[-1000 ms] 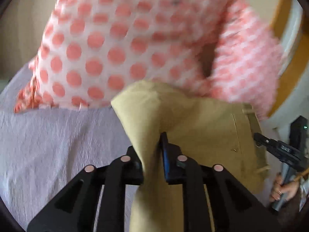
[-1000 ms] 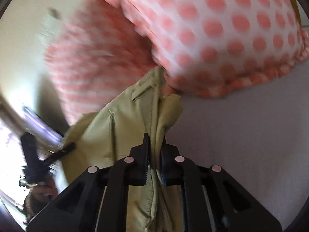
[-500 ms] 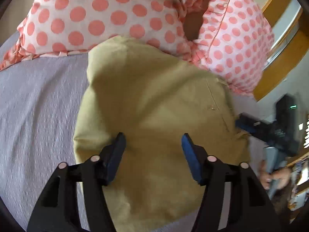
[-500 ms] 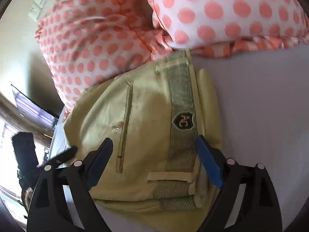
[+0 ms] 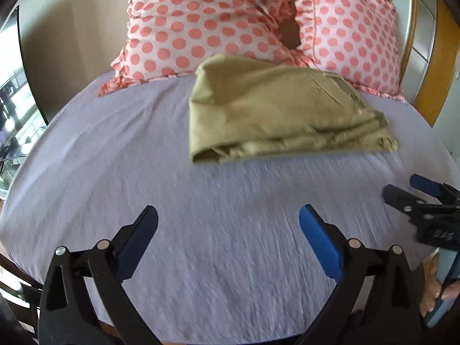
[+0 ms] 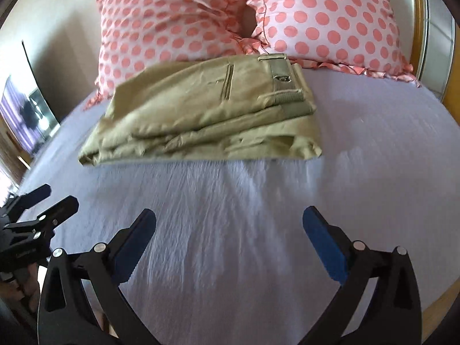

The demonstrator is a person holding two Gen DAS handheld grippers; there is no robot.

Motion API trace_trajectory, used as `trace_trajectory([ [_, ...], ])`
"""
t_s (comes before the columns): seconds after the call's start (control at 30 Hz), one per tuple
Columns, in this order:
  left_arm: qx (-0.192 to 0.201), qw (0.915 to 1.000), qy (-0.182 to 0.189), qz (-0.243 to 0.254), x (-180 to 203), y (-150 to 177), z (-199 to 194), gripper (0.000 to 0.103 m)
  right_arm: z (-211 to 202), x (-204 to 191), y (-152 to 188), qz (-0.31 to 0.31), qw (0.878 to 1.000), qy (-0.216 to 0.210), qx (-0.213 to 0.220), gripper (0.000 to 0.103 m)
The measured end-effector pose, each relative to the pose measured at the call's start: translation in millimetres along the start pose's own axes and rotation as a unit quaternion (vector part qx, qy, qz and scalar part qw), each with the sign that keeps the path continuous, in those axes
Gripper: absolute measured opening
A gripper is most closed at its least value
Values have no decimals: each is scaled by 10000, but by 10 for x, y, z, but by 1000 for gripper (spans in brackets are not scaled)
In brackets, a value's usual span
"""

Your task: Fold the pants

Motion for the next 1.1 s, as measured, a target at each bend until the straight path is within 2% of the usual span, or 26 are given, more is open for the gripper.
trace_trajectory([
  [0.13, -220, 9995, -232, -32, -45, 158, 134, 101, 75, -51, 72, -69, 9993, 351, -115, 102],
  [0.23, -58, 9997, -221, -105, -63, 177, 133, 101, 85, -79, 99, -170, 9981, 571, -129, 102],
  [1.1, -8, 9997, -207, -112, -50, 211, 117, 101, 83, -56, 102, -78, 9979, 627, -118, 102],
])
Point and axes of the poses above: each gripper's, at about its wrist camera, not at the fingertips, and z roughly the way its jaws point, x to its right, y to its underside, the point moved 8 cm from there along z, roughly the way its jaws point, and after that the axes turned 13 degrees about -z, right-handed, at the moved point
